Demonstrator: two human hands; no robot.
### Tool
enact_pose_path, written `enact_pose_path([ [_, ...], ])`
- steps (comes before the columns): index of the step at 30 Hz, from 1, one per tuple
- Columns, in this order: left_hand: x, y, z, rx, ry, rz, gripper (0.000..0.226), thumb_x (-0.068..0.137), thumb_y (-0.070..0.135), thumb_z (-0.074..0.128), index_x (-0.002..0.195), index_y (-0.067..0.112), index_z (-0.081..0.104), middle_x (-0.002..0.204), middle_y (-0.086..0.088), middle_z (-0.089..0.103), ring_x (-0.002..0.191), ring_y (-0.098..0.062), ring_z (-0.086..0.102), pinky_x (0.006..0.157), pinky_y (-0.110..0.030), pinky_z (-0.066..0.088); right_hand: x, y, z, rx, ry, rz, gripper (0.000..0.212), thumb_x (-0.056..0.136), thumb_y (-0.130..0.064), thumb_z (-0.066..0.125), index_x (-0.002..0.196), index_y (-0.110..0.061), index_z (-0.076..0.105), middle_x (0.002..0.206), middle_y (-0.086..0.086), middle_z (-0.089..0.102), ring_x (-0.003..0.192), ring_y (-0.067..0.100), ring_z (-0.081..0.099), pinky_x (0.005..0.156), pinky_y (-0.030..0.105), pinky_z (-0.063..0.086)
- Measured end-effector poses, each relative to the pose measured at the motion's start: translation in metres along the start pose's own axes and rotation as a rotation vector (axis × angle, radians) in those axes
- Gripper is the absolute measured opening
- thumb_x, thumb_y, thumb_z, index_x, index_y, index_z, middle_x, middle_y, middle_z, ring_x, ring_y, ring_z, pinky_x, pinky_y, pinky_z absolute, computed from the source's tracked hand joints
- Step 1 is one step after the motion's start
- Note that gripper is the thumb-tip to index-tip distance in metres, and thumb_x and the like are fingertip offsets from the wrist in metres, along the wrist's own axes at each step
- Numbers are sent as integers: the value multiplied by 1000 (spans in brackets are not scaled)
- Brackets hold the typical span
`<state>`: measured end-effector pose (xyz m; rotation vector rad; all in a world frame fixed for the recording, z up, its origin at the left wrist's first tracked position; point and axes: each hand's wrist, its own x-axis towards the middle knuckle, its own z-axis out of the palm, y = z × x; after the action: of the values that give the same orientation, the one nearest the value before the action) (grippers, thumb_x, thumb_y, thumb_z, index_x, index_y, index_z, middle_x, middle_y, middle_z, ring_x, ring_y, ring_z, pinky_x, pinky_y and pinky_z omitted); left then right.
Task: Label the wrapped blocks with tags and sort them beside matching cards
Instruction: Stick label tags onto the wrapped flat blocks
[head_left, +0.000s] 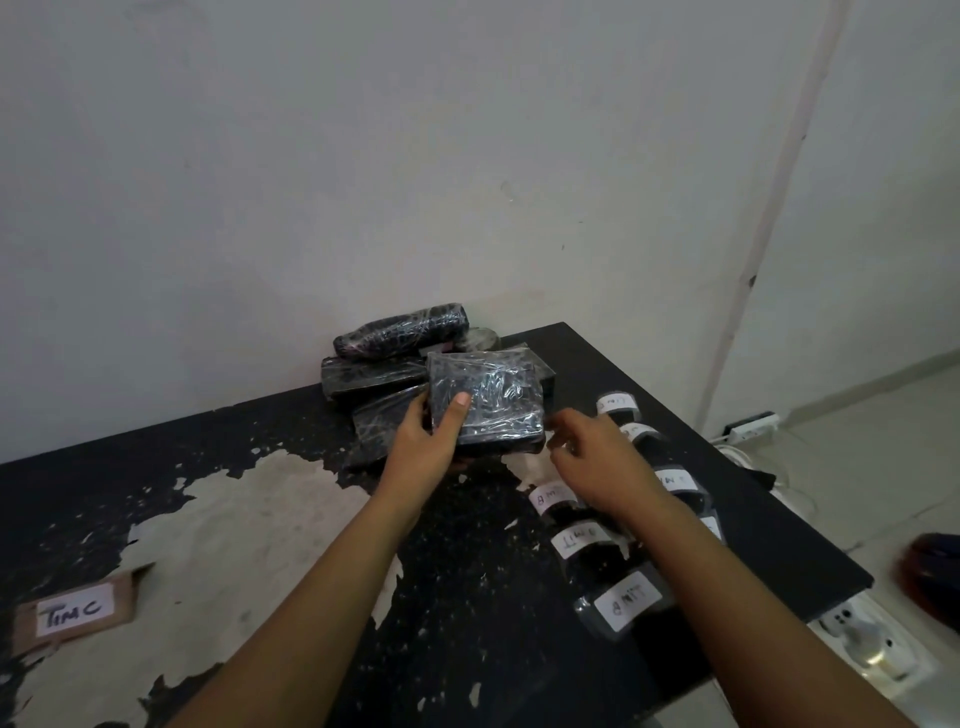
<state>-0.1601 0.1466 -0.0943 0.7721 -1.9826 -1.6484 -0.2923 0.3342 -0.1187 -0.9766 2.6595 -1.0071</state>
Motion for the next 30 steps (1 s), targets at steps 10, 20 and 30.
enact_pose_path([
  [10,-7,-6,-6,-8,2,-31,73,98,66,64,159,31,46,138,6,62,122,-19,63,109,-39,54,-13,-7,-10,-217,-309,-7,17,100,-31,62,115,-41,62,125,-3,50,118,22,61,104,41,53],
  [20,-5,-8,-18,-26,32,-58,78,94,71,67,158,32,47,149,1,63,127,-24,67,104,-47,61,-2,-10,-12,-61,-307,-22,17,97,-33,73,113,-36,77,100,-9,73,94,10,68,82,29,54],
  [30,-9,-8,-41,-20,100,-63,80,101,63,62,167,26,37,156,-2,56,115,-17,59,64,-16,48,-11,-25,-6,129,-257,25,10,95,-24,74,101,-28,81,89,-8,76,76,5,69,70,23,50],
])
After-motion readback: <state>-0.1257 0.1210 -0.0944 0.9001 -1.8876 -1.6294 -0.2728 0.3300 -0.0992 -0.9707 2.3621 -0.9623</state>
